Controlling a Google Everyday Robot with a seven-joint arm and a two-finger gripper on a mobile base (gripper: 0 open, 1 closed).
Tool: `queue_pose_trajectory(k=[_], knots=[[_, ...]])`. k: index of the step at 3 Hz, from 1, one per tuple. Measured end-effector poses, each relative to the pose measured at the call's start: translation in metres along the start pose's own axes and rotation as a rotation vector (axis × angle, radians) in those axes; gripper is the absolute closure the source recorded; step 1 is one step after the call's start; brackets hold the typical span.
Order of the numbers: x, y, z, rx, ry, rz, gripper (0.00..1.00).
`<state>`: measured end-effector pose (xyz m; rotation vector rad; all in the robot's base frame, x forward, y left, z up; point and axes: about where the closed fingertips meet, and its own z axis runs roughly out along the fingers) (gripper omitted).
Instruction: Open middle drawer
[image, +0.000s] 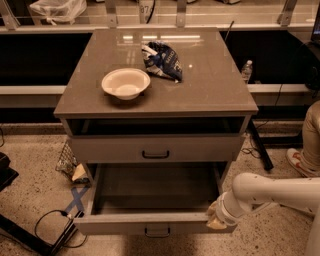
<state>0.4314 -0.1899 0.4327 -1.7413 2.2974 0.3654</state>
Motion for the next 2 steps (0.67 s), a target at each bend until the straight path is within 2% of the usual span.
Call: queue_pose_trajectory(k=[2], knots=[[0.0, 0.0001, 0.0001, 0.0, 0.0, 0.0, 0.35]])
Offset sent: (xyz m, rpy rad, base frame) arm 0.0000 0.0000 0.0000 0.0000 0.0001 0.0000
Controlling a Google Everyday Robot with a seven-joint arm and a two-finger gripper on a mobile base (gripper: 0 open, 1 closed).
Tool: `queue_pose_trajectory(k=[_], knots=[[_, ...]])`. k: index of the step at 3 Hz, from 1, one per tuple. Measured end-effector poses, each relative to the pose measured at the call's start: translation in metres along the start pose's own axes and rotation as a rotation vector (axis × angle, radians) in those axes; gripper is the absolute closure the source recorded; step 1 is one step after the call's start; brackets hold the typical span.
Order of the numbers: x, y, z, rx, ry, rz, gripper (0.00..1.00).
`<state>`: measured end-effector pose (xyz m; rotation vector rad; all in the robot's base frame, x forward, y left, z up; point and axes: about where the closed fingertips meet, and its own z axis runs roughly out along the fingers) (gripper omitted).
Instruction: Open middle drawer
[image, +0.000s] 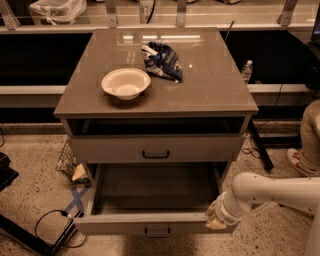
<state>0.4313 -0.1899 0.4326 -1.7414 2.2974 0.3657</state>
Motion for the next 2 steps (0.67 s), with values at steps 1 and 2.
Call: queue_pose_trajectory(k=[1, 2], knots=[[-0.0001, 0.0008, 0.0009, -0.002, 0.0, 0.0, 0.12], [-0.0001, 0.0017, 0.0019, -0.005, 0.0, -0.001, 0.0]])
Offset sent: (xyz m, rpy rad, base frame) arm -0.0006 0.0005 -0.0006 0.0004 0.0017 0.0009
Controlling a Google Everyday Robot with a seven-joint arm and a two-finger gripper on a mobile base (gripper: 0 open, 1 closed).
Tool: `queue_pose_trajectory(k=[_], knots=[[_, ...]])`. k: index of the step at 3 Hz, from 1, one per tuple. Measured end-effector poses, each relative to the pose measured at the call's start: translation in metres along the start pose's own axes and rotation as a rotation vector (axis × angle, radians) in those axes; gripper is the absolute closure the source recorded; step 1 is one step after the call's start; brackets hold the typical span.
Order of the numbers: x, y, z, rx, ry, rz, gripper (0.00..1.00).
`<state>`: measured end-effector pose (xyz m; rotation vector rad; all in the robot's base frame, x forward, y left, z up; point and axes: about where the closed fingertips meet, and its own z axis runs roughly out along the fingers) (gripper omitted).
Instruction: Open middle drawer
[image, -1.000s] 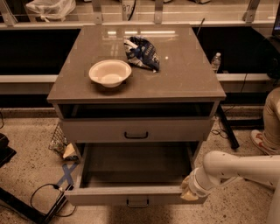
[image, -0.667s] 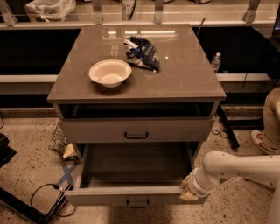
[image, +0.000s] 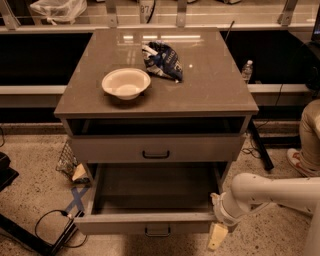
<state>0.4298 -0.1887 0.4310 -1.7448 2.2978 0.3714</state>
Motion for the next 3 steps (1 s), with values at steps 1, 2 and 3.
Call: queue_pose_trajectory(k=[1, 2, 3], knots=[[-0.003, 0.002, -0.006, 0.013, 0.005, 0.002, 0.0], [0.0, 0.003, -0.03, 0.067, 0.087, -0.011, 0.0], [-0.02, -0.016, -0.086, 0.166, 0.175, -0.016, 0.18]])
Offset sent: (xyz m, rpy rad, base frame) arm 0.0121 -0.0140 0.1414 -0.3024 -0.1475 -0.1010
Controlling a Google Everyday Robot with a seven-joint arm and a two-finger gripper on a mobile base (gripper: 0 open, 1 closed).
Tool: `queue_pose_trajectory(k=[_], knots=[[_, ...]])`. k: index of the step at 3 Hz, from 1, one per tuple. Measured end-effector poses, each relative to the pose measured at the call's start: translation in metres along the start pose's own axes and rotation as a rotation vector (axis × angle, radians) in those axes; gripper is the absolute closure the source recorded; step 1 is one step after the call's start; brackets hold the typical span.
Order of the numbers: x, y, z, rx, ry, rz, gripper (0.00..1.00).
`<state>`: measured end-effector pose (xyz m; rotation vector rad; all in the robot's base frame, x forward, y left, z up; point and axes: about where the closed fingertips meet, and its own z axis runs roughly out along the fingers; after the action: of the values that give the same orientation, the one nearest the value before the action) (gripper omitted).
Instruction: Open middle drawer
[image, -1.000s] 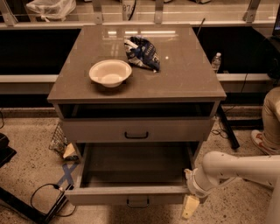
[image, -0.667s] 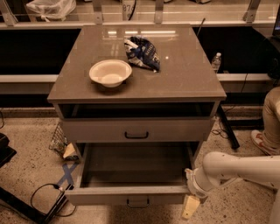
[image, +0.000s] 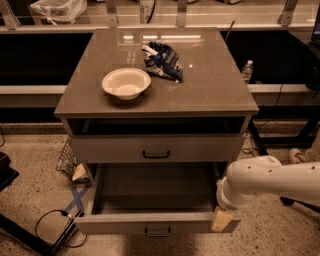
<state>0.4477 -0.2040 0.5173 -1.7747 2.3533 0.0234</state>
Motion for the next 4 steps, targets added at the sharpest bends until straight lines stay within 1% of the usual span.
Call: queue_pose_trajectory(k=[1, 2, 3, 4], knots=[[-0.013, -0.035, -0.03, 0.081, -0.009, 0.042, 0.4], [-0.005, -0.077, -0.024, 0.127, -0.127, 0.094, 0.72], [-0.008, -0.088, 0.012, 0.089, -0.275, 0.132, 0.95], [0.013, -0.081, 0.04, 0.071, -0.296, 0.115, 1.0]])
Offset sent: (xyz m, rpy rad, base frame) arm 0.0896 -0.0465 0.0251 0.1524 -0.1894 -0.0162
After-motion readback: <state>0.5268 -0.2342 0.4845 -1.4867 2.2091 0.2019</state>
